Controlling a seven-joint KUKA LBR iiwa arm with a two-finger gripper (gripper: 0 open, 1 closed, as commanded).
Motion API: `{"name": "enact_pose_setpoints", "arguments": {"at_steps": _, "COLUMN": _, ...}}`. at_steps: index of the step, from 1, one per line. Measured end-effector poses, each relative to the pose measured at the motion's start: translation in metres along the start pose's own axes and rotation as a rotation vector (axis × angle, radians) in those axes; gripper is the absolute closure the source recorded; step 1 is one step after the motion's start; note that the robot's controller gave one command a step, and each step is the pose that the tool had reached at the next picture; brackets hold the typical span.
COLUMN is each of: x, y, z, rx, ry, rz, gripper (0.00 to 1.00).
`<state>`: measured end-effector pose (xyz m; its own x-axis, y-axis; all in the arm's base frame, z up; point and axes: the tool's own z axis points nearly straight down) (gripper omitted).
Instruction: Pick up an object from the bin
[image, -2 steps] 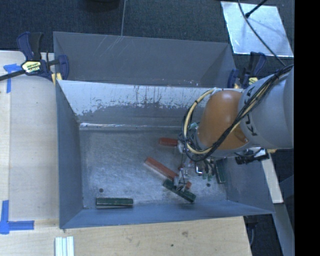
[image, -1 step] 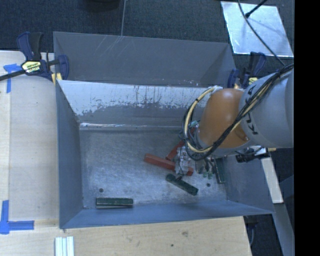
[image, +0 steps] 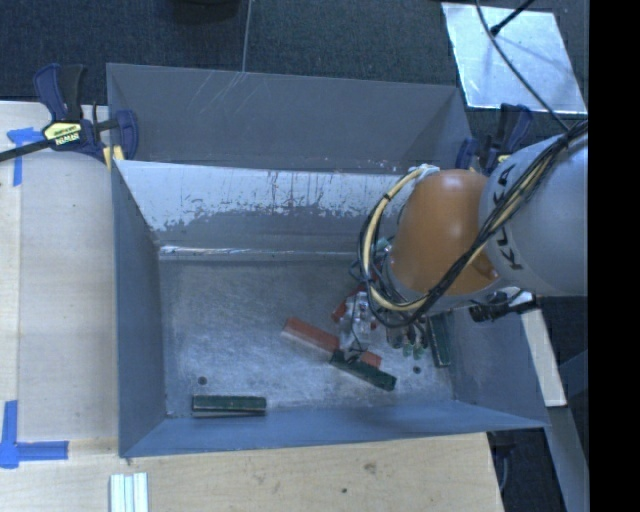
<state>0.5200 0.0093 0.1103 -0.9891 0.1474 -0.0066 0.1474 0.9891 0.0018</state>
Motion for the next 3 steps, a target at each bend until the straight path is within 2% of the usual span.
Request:
{"name": "enact_pose_setpoints", "arguments": {"at_steps": 1, "x": 0.000, "y": -0.001, "z": 0.002, "rx": 0.001, "ry": 0.003, "rz": 0.002, "gripper": 0.00}}
{"name": "enact_pose_setpoints", "arguments": {"at_steps": 2, "x": 0.027, "y": -0.012, "z": 0.041, "rx": 0.002, "ry": 0.005, "rz": 0.001, "gripper": 0.00}}
{"name": "enact_pose_setpoints", "arguments": {"at_steps": 3, "x": 0.025, "y": -0.011, "z": 0.039, "rx": 0.001, "ry": 0.000, "rz": 0.000, "gripper": 1.00}}
